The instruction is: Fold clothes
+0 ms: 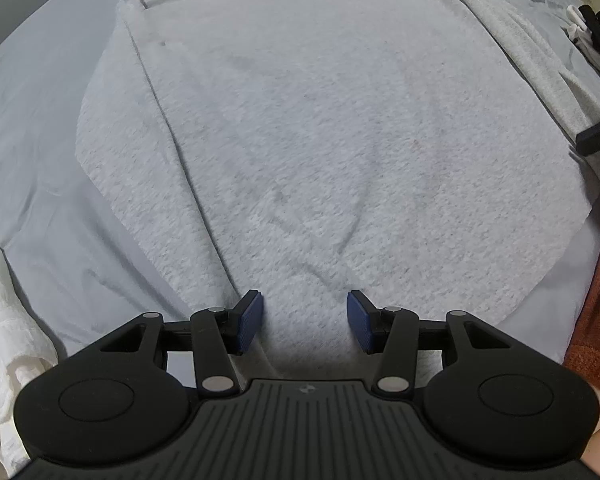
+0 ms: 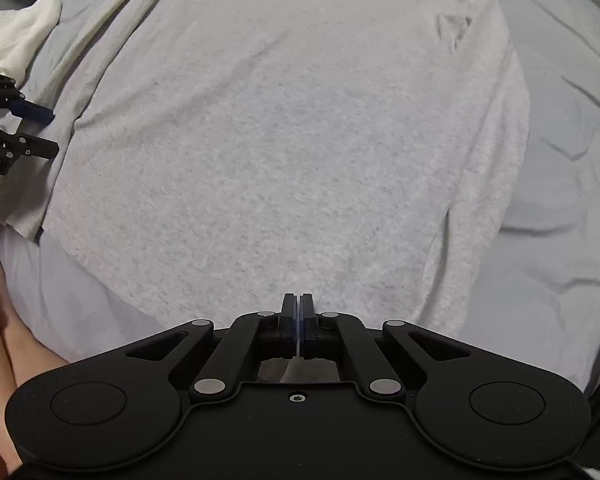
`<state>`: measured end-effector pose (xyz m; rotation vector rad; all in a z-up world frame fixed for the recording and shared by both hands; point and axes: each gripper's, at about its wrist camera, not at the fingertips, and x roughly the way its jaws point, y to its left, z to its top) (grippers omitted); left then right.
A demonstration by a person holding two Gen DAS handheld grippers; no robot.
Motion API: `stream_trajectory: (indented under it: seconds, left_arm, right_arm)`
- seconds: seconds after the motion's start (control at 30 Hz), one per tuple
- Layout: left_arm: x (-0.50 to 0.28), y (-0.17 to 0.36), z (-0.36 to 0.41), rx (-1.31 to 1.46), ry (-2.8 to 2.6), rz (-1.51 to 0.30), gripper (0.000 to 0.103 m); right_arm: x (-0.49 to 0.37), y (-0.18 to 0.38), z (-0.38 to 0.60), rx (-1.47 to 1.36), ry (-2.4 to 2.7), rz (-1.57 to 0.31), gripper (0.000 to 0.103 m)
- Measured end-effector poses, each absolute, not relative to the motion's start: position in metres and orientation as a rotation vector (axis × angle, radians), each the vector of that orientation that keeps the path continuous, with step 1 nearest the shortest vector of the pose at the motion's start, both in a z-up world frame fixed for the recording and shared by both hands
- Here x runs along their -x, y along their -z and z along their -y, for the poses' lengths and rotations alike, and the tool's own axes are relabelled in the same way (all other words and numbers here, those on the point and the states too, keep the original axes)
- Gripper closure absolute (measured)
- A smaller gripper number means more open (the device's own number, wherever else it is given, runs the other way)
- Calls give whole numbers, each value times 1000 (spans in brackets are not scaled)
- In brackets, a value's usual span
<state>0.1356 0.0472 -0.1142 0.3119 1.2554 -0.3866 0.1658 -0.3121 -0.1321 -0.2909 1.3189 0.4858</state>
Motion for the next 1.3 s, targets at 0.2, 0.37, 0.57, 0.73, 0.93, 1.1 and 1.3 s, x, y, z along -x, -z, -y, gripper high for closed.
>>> stream_trajectory:
  seconds: [0.2,0.37,0.57,0.73,0.93,1.1,1.3]
  left_arm:
    - [-145,103,-53,-272,373,-1222,57]
    - [-163,92,-63,-240,360,-1193,57]
    - [-183,91,-84,-218,302,-1181,57]
    - [-195,99,-87,-225,244,-1168,57]
    - [-196,101,-78,-199,273,-1153,57]
    - [-193,99,-79,-222,284,-1144,57]
    - [-194,97,-83,-150,269,-1135,57]
  right_arm:
    - [-212,112,314,265,-356,-1208,74]
    - [-264,104,325,208,-245,-1153,74]
    - [-342,104,338,78,-116,-1105,75]
    - [-389,102,346,56,-64,-1074,75]
    - [-440,125,333,115,8,-1094,86]
    - [-440,123,331,123,-10,-1062,103]
    - [-420,99,314,75,-140,-1010,103]
